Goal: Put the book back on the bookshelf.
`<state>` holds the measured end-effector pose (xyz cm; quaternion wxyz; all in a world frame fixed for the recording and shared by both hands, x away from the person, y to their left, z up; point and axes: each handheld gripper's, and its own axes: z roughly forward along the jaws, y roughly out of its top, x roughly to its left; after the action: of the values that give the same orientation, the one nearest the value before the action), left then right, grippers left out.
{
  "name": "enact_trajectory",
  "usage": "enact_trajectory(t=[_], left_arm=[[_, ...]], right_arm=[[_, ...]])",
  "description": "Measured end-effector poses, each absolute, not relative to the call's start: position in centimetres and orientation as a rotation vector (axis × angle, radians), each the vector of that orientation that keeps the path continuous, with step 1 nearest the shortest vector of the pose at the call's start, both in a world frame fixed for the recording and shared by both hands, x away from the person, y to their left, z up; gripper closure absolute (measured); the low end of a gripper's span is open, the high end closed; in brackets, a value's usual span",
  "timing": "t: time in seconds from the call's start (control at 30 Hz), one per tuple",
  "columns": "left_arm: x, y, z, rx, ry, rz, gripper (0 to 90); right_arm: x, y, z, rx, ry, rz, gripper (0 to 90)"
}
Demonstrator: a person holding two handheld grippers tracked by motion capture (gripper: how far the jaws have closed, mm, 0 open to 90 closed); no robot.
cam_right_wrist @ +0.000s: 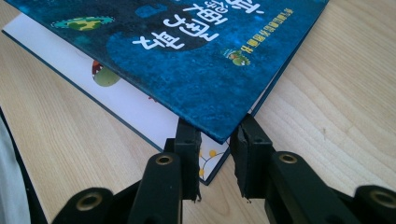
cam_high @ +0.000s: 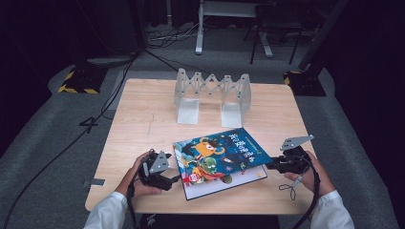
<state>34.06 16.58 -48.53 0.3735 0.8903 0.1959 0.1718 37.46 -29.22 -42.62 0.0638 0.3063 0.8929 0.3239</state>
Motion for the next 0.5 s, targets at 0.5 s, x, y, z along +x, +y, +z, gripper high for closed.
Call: enact_trajectory(t=[0.5], left_arm=[[36.2,14.2,-48.6,2.264,0.393,0.564,42.3]], right_arm=[[37.8,-28.9,-42.5,0.927,2.685,0.981,74.1]])
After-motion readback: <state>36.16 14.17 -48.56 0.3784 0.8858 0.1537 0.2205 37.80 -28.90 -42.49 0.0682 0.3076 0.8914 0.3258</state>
